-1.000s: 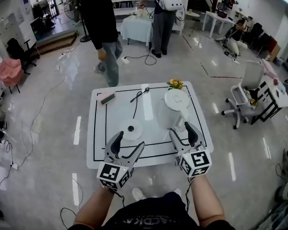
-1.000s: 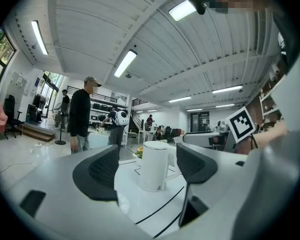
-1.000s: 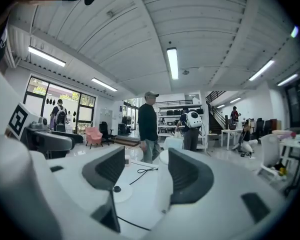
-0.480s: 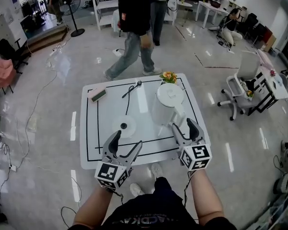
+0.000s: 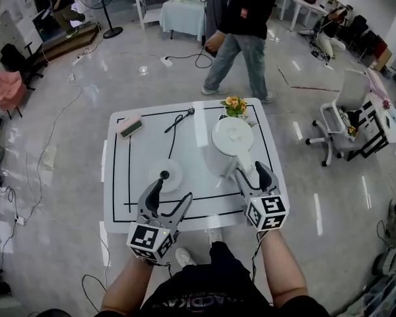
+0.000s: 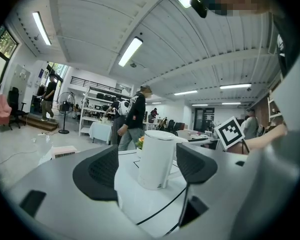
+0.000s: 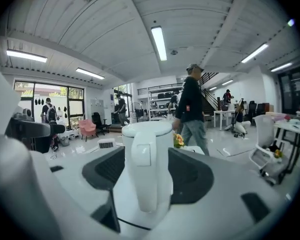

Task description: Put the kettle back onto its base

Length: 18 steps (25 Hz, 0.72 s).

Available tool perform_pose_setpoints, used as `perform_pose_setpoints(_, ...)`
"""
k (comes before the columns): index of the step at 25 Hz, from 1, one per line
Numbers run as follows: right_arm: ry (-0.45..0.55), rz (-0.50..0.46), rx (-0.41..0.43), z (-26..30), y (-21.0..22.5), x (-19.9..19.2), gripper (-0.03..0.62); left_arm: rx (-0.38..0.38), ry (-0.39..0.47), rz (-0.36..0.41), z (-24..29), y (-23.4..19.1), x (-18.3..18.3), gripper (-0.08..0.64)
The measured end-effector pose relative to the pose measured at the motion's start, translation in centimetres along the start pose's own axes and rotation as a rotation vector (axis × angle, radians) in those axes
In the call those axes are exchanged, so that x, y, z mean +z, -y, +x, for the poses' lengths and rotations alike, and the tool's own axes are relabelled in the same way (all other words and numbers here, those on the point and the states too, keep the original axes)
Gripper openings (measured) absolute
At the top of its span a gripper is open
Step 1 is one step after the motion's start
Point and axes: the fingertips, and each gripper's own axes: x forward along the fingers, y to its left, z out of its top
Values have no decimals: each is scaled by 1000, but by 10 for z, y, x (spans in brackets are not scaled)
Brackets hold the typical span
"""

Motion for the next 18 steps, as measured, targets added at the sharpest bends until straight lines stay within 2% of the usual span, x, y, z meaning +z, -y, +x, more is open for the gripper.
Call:
perform_pose_setpoints(5,-61,25,44,19,5,-17,255,15,-19,-5,14,-2,-5,351)
perform_pose_setpoints(11,-117,11,73,31,3,-31,253,28,-25,-6,23,-6,-5,351)
perform_pose_setpoints(12,-123,7,78,32,2,-32,240,29,-27,-6,24,-6,-5,351)
perform_pose_setpoints(15,-132,-26,87,33,-1,-32,132,32,-32,-8,25,-9,-6,351)
perform_pose_setpoints(18,-131,-40,80,32,-2,-32,127,37,-32,-9,25,-10,-6,351)
